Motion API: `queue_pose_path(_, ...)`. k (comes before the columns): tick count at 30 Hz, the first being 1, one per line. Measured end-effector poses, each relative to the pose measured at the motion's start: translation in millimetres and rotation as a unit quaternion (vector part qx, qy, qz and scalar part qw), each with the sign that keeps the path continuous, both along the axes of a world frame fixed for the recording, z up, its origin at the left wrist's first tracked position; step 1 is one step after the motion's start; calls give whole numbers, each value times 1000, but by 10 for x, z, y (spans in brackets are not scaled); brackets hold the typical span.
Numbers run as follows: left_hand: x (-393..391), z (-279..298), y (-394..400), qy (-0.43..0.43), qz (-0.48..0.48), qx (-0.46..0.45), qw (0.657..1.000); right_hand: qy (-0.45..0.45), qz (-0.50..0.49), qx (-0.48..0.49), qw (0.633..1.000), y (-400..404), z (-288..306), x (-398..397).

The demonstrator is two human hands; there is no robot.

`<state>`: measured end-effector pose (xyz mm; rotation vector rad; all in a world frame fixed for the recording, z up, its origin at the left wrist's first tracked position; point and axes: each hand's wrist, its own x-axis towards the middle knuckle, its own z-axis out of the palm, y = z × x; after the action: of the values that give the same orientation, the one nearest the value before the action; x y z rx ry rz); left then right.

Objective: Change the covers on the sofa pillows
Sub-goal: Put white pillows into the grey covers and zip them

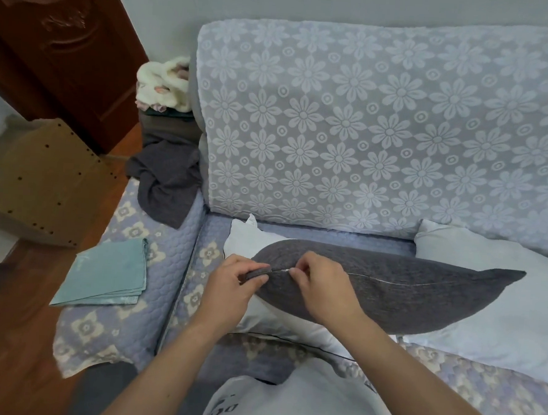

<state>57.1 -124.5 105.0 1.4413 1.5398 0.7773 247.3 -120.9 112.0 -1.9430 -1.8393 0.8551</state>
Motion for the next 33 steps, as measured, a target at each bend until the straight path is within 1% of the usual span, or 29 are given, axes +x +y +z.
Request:
queue_pose_path(2, -64, 14, -2, -13, -19, -6, 1000, 0, 11, -12, 1000, -5, 12, -37)
queue_pose_path(5, -146, 9, 15, -10, -44, -6, 999, 7, -15, -21, 1000, -33, 3, -129)
queue_pose_path(7, -214, 3, 19, -4, -75, 1, 997, -16, -24, -26, 999, -77, 8, -213)
queue_pose_path(11, -371, -23, 34, 15, -115, 20, 993, -20, 13, -31, 999, -176, 28, -298)
queue_pose_path(13, -462, -52, 51, 38, -118, 39, 992, -42, 27, -32, 998, -214, 49, -243)
queue_pose_path(16, -525, -60, 56, 61, -133, 68, 987, -96, -10, -60, 993, -242, 98, -14)
queue_pose_path(17, -529, -53, 55, 64, -145, 76, 984, -98, -31, -80, 992, -252, 124, 47)
queue_pose_path(19, -524, -37, 74, 72, -173, 86, 979, -48, -69, -111, 990, -261, 162, 100)
queue_pose_path(21, -507, -10, 115, 90, -202, 110, 969, 46, -110, -131, 984, -282, 209, 82)
queue_pose_path(23, -474, 46, 153, 132, -231, 180, 947, 121, -151, -144, 970, -306, 239, 55)
queue_pose_path(24, -444, 74, 154, 157, -256, 229, 926, 143, -167, -149, 964, -321, 247, 45)
queue_pose_path(26, -351, 77, 133, 215, -323, 317, 865, 160, -184, -151, 958, -348, 257, 33)
queue_pose_path(27, -299, 67, 118, 246, -350, 341, 837, 162, -185, -151, 957, -357, 260, 24)
queue_pose_path(28, -253, 47, 110, 275, -369, 351, 816, 164, -187, -152, 957, -371, 262, 18)
queue_pose_path(29, -222, 31, 109, 300, -378, 350, 803, 167, -188, -153, 956, -376, 254, 10)
queue_pose_path(33, -164, -7, 101, 370, -398, 315, 778, 182, -200, -154, 950, -374, 228, 6)
